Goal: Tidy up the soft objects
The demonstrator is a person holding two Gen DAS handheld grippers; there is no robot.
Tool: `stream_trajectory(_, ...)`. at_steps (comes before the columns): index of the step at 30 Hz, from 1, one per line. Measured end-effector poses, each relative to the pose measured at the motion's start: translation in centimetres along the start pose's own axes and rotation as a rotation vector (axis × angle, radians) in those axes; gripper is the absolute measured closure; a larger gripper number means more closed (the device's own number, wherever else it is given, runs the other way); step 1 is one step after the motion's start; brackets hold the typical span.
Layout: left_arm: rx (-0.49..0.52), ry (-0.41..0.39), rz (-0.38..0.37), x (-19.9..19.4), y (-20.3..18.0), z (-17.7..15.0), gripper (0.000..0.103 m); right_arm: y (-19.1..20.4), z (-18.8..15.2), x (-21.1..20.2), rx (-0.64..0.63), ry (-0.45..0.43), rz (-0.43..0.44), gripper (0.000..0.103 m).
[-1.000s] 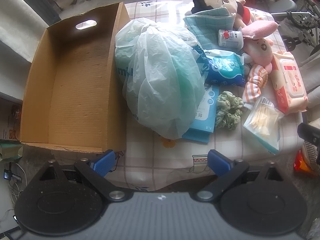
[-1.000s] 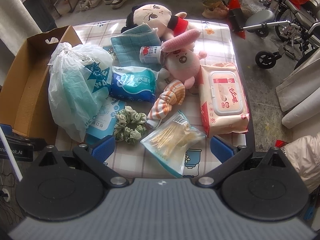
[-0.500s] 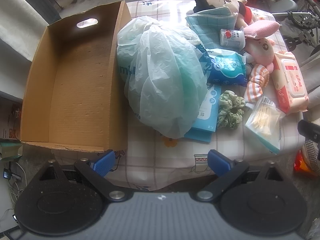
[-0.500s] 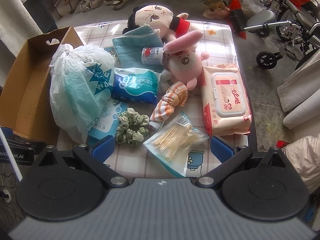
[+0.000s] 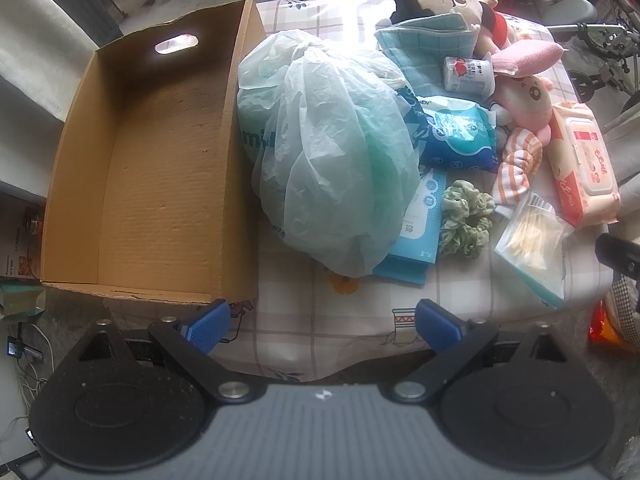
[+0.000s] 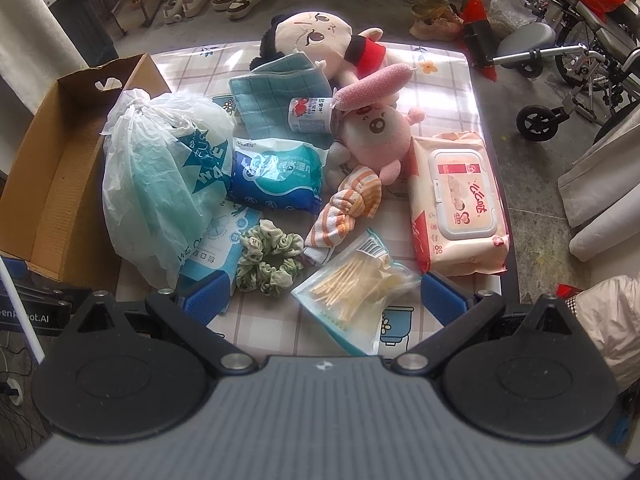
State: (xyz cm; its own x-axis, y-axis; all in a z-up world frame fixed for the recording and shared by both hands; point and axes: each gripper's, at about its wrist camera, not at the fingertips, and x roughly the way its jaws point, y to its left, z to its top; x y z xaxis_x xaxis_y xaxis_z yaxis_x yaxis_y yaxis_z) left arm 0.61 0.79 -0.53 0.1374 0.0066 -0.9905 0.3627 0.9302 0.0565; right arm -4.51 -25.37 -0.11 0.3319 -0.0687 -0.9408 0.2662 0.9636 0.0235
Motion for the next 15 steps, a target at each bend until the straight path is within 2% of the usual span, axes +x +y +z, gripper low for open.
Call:
stream_trajectory(9, 0.004, -0.001, -0.001, 0.0, 0.1, 0.0, 0.004, 0.2, 0.1, 0.1, 0.022, -0.006, -0.001, 0.001)
stream_trajectory(15, 0.038, -0.027, -0.01, 0.2, -0.1, 0.5, 0.004, -1.1, -1.6, 0.6, 0.096, -0.037, 0.048, 0.001)
